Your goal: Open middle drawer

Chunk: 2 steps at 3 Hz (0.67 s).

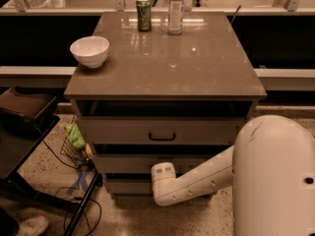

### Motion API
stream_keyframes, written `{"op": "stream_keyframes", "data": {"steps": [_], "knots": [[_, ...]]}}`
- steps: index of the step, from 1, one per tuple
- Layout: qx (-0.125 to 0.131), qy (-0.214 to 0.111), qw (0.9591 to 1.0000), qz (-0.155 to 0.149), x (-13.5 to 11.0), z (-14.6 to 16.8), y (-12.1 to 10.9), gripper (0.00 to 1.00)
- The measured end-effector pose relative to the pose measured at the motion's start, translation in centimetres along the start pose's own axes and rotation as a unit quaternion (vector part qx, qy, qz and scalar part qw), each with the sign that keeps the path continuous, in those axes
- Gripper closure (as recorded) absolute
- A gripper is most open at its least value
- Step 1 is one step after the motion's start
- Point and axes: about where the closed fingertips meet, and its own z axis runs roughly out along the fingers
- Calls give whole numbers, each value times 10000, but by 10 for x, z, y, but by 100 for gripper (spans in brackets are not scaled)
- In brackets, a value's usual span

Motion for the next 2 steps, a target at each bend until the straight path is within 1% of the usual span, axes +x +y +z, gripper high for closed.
{"op": "stream_keyframes", "data": {"steps": [2], "knots": [[-14, 2, 10000, 1, 0, 1, 1, 85]]}}
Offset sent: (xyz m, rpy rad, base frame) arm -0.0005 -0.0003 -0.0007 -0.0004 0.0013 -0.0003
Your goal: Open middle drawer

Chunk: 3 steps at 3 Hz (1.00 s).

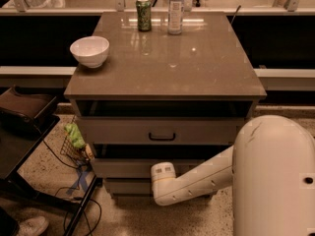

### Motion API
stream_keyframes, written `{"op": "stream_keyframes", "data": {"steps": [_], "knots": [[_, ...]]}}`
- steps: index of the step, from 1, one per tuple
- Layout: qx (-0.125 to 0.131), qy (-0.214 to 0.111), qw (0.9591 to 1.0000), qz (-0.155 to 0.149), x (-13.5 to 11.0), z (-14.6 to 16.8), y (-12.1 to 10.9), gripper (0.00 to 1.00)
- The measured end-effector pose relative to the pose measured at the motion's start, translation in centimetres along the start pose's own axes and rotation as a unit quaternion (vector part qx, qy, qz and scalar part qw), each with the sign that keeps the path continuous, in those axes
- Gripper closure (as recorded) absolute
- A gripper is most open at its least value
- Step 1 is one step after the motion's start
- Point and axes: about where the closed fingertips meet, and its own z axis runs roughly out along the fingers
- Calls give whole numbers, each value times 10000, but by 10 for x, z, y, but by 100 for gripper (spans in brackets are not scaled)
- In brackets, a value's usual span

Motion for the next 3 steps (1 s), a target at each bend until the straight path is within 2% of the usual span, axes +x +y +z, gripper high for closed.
{"op": "stream_keyframes", "data": {"steps": [1, 2, 3], "knots": [[30, -55, 10000, 4, -4, -3, 1, 100], [30, -56, 10000, 5, -4, -3, 1, 100], [74, -159, 9996, 210, -1, -15, 12, 100]]}}
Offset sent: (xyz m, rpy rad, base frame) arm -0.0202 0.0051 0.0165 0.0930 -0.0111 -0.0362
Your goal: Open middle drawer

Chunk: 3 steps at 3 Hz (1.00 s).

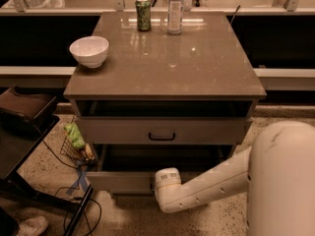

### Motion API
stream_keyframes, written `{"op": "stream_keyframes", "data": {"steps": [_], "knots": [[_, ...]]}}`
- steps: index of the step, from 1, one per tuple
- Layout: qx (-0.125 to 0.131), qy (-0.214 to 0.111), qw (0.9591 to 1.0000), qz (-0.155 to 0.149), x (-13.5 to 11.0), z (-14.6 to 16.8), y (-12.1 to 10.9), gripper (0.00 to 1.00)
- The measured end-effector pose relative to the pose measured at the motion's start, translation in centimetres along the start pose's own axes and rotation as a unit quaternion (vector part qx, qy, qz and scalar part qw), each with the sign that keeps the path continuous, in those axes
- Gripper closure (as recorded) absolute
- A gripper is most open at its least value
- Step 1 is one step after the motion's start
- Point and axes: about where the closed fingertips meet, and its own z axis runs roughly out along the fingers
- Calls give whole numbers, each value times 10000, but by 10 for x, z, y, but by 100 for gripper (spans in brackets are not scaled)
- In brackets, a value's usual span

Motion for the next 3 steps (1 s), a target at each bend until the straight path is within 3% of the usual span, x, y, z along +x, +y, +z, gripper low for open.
{"op": "stream_keyframes", "data": {"steps": [3], "knots": [[98, -79, 9990, 432, 14, -26, 30, 100]]}}
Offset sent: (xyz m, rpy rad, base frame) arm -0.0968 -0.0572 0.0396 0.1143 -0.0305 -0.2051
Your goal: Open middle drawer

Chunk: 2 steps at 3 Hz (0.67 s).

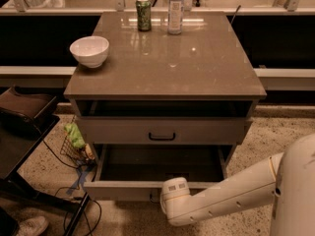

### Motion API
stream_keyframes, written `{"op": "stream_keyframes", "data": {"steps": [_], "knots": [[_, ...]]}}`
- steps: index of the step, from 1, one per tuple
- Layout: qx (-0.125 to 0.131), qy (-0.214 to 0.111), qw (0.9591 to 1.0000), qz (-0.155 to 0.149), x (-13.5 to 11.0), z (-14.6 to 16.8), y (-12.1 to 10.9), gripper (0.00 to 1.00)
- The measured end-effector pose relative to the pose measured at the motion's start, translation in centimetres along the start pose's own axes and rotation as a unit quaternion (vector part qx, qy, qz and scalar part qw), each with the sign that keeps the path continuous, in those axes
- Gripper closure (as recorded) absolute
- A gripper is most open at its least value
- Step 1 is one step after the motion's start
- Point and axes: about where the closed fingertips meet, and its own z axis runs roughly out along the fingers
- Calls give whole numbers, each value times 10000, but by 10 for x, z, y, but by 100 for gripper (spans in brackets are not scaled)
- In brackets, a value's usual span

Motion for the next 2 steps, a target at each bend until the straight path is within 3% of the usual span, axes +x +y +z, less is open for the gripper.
{"op": "stream_keyframes", "data": {"steps": [1, 2], "knots": [[9, 9, 9998, 201, 14, -12, 18, 100], [9, 10, 9998, 202, 12, -11, 18, 100]]}}
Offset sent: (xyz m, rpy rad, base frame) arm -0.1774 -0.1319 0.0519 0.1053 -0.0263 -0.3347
